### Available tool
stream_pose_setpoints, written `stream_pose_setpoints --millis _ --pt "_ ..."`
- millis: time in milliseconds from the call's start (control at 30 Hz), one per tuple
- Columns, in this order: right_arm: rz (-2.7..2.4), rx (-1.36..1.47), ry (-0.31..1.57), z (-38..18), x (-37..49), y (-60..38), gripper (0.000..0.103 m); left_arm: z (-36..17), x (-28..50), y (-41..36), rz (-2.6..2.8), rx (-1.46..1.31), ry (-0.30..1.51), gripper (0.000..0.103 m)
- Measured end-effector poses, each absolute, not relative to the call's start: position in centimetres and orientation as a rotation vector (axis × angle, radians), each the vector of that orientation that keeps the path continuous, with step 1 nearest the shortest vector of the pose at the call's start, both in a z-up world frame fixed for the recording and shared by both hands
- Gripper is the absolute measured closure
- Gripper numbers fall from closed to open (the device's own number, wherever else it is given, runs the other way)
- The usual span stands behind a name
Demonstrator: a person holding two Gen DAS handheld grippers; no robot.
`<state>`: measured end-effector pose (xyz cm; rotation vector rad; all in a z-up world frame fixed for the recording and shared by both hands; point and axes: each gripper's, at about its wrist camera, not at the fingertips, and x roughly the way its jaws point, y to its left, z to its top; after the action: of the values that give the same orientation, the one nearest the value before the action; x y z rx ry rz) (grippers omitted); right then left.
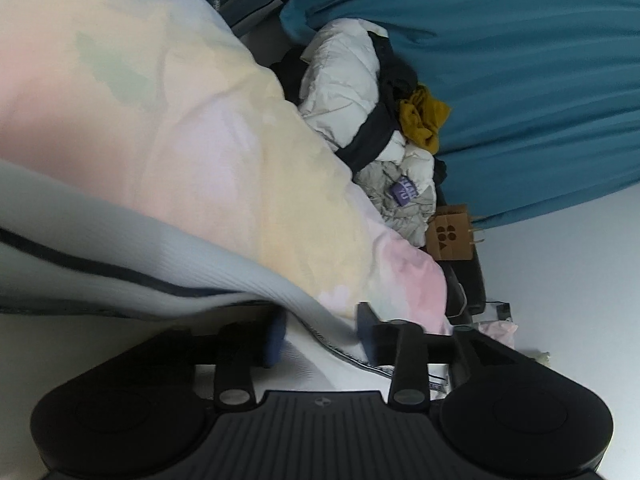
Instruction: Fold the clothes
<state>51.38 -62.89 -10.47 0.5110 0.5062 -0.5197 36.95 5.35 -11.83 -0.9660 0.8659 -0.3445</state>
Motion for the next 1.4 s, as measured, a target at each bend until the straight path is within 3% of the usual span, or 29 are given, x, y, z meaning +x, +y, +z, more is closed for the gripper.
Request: stream_pose_setpoints --millis 33,100,167,433,633,767,1033,1200,1300,1400 --pt "-0.503 0.515 0.503 -10.6 51.3 -63.0 0.084 -11.7 37.1 5.0 -0.352 -0.947 0.862 0.054" --pt "-0.477 0.501 0.478 -10.2 50.6 -62.7 0.049 -11.0 36.7 4.4 -0.361 -0.867 0.855 0.050" --pt "-0.478 0.472 0.445 -9.8 49.4 -62.3 0.026 -10.2 35.6 4.2 -0.339 -0.778 0.832 0.042" --pt "-0.503 0.578 0.421 -8.8 37.8 -58.8 0.026 -8.1 30.5 4.4 -0.224 -0.505 0.767 0.038" --pt "-0.455 0.687 0.522 -9.8 26.3 -53.5 0.026 -7.7 28.2 3.8 -0.194 -0.304 0.715 0.038" --pt "-0.384 0.555 0.619 -10.7 20.3 -48.3 0.026 -7.5 26.7 3.5 -0.174 -0.184 0.678 0.036" --pt "-0.345 0.507 0.699 -12.8 21.2 -46.7 0.026 -6.3 26.2 3.2 -0.154 0.022 0.579 0.027" --pt "-0.318 0.565 0.715 -14.6 22.6 -47.8 0.024 -6.2 32.2 1.2 -0.297 0.203 0.689 0.028" --pt "-0.320 0.590 0.706 -15.0 23.3 -48.2 0.024 -6.7 35.8 0.8 -0.329 0.219 0.808 0.037" --pt "-0.321 0.598 0.700 -15.1 23.9 -48.5 0.024 -7.1 38.5 1.1 -0.352 0.132 0.918 0.069"
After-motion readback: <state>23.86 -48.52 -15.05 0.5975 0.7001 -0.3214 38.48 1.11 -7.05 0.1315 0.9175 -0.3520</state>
